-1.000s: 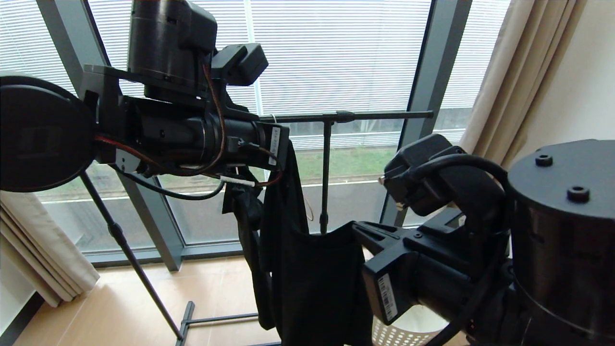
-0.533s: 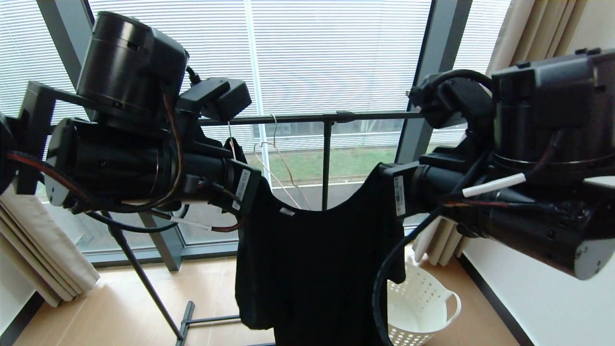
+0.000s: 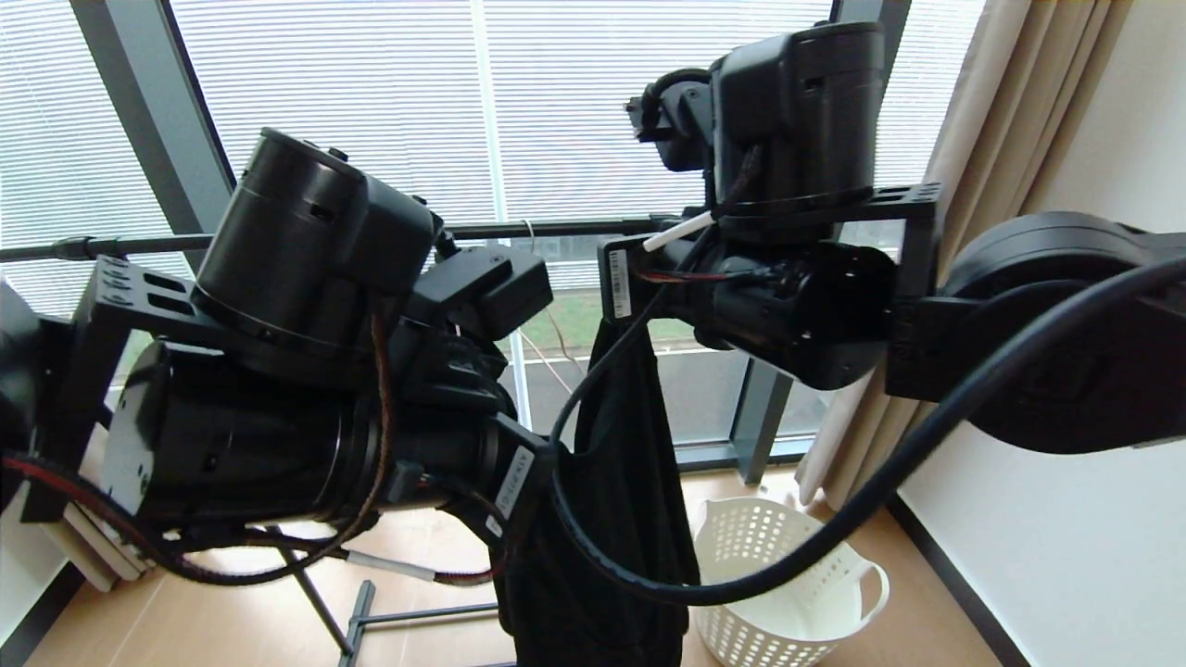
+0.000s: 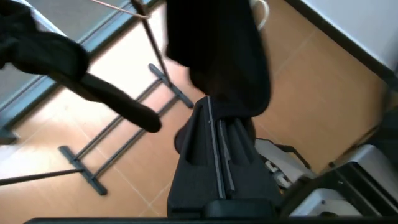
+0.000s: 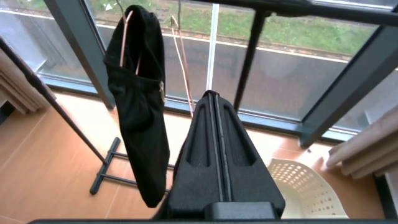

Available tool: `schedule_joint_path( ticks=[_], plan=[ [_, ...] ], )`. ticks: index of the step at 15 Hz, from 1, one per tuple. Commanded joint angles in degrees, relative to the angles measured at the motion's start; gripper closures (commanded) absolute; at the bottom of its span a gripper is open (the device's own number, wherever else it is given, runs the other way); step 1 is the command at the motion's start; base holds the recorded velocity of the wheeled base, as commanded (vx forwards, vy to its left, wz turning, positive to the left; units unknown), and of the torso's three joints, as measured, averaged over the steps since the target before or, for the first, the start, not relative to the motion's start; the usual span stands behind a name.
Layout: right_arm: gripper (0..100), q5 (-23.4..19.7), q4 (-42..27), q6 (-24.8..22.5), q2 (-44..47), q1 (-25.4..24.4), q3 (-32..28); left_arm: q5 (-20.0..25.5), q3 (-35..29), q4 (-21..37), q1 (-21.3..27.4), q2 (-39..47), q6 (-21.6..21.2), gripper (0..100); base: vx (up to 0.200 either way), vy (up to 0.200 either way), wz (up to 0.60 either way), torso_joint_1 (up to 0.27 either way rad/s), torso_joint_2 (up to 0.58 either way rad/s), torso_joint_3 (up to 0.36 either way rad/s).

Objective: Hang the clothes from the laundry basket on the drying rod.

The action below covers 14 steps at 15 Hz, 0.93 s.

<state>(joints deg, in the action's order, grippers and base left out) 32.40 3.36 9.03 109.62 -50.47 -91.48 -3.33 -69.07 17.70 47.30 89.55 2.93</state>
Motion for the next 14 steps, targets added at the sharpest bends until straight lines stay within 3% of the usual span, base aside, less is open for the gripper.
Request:
schedule_joint_path(
  ticks=[1,6,9,14],
  plan=[
    [100,-0.06,-0.02,-0.07,5.87,-0.07,-4.06,0.16,-0.1,-0.3,5.08,1.15,2.26,100,0.0,0.0,0.0,0.0,0.0,0.0],
    [100,-0.15,0.15,0.2,6.05,-0.07,-4.15,-0.28,-0.1,-1.7,5.87,2.03,4.46,100,0.0,0.0,0.0,0.0,0.0,0.0],
    [100,-0.15,0.33,0.37,3.76,1.16,-1.33,-0.89,0.61,-1.53,3.24,0.8,7.18,100,0.0,0.0,0.0,0.0,0.0,0.0],
    [100,-2.43,0.77,0.46,-8.46,4.15,12.46,-2.03,2.54,-1.79,-6.08,-1.49,6.74,100,0.0,0.0,0.0,0.0,0.0,0.0]
  ],
)
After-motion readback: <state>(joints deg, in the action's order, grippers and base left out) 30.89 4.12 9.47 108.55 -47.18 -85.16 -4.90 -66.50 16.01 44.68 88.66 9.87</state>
